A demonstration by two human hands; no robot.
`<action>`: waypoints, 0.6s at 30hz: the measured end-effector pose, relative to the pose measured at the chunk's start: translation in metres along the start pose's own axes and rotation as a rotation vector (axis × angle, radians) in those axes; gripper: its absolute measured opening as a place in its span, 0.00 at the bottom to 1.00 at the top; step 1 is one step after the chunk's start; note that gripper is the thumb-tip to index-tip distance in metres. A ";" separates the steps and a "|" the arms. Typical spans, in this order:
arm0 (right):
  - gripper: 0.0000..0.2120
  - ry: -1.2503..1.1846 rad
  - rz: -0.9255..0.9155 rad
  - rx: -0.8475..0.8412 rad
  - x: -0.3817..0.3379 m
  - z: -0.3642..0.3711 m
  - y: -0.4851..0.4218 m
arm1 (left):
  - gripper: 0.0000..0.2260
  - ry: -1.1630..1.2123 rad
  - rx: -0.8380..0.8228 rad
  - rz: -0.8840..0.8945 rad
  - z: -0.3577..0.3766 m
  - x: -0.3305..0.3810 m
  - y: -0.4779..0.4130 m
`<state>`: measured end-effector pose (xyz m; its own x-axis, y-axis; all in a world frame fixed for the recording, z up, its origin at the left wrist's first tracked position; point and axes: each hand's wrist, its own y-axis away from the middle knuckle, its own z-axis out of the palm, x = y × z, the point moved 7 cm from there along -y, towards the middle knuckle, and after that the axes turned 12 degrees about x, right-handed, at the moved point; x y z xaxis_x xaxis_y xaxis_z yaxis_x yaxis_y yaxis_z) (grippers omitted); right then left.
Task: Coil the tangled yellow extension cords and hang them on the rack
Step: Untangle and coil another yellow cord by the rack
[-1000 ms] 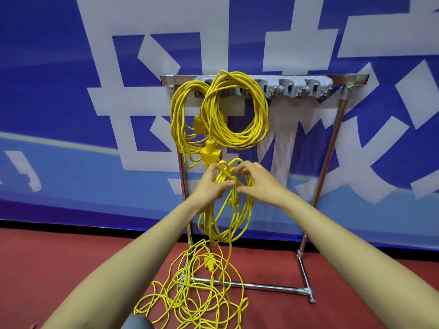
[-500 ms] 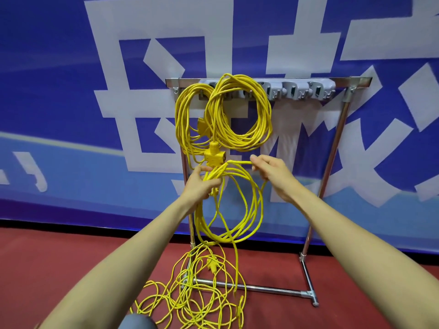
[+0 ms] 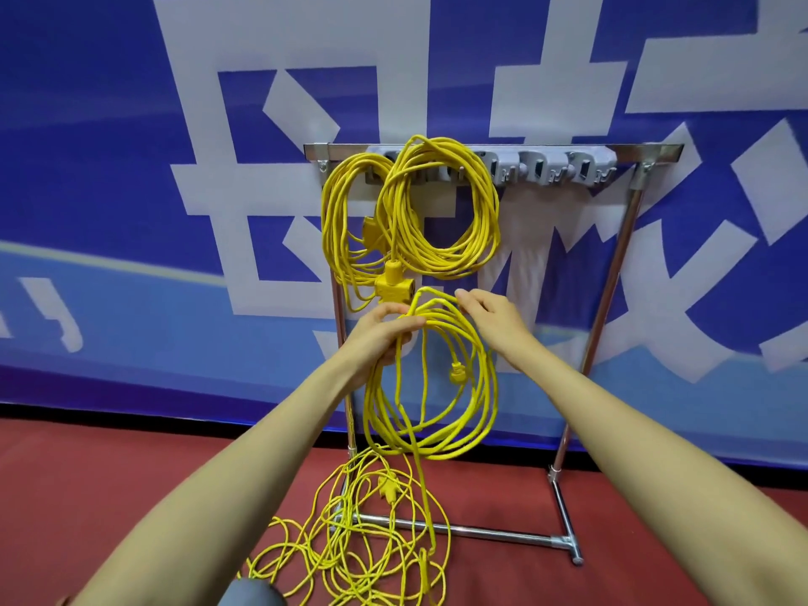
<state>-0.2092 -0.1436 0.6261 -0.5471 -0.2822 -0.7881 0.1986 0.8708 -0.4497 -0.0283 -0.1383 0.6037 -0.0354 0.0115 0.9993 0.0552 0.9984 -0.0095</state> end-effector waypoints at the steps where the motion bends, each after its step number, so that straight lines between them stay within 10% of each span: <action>1: 0.19 0.010 -0.044 -0.008 0.000 0.000 0.002 | 0.10 -0.019 0.022 -0.002 0.000 0.000 -0.001; 14: 0.16 0.241 -0.254 -0.222 0.010 0.018 0.009 | 0.18 -0.046 -0.069 -0.054 0.014 -0.010 -0.005; 18: 0.15 0.127 -0.318 0.072 0.001 0.002 0.014 | 0.16 0.000 -0.011 -0.048 0.012 -0.006 -0.008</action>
<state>-0.2052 -0.1326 0.6182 -0.6864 -0.4786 -0.5475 0.0567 0.7154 -0.6964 -0.0405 -0.1459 0.5971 -0.0381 -0.0364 0.9986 0.0647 0.9971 0.0388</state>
